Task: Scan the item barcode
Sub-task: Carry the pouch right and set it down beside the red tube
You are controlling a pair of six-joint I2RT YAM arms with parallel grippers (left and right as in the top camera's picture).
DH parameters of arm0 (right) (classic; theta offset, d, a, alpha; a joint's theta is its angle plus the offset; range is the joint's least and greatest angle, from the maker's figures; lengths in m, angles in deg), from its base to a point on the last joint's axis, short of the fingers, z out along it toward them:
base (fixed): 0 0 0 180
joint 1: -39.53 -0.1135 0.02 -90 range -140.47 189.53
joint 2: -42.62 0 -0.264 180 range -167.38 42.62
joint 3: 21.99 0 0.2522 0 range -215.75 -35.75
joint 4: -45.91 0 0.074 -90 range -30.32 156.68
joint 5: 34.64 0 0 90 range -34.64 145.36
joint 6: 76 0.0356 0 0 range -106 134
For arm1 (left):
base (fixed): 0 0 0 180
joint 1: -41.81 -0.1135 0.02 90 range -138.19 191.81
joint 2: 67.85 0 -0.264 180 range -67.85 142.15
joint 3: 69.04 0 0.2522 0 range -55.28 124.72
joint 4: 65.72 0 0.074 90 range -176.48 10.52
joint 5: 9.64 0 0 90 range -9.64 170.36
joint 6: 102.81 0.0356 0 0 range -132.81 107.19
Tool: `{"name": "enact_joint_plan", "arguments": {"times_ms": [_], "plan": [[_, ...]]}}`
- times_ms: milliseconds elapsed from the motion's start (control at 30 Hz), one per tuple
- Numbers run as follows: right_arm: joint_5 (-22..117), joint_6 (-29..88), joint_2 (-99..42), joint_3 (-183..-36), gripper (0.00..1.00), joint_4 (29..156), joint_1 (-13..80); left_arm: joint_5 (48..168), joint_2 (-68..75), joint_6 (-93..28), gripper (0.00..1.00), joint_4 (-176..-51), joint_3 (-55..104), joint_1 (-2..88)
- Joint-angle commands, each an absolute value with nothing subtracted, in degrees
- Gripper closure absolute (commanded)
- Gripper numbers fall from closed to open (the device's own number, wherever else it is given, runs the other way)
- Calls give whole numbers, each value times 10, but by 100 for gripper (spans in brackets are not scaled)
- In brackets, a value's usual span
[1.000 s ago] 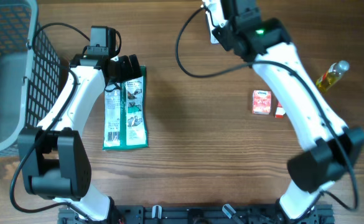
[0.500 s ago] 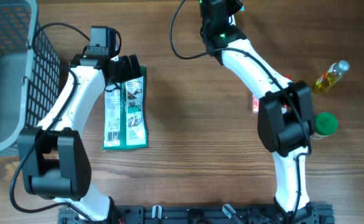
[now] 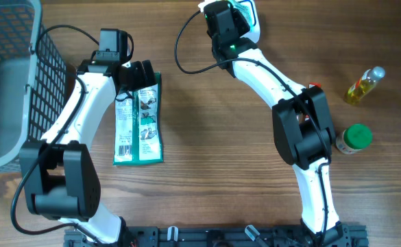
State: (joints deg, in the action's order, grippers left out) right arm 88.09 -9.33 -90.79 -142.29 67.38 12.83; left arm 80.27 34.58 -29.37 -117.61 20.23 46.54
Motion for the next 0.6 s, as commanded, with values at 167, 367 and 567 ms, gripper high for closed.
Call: {"name": "enact_joint_plan", "arguments": {"times_ms": [167,367,567], "plan": [[885,-84,-863,-1434,96,665,150,807,341,-282,0,-1175,209,462],[880,-45,-662,-1434,96,834,153,807,341,-282,0,-1175,209,461],[454,50,-611,-1419,96,1231,235,807,341,-282,0,-1175,209,461]]}}
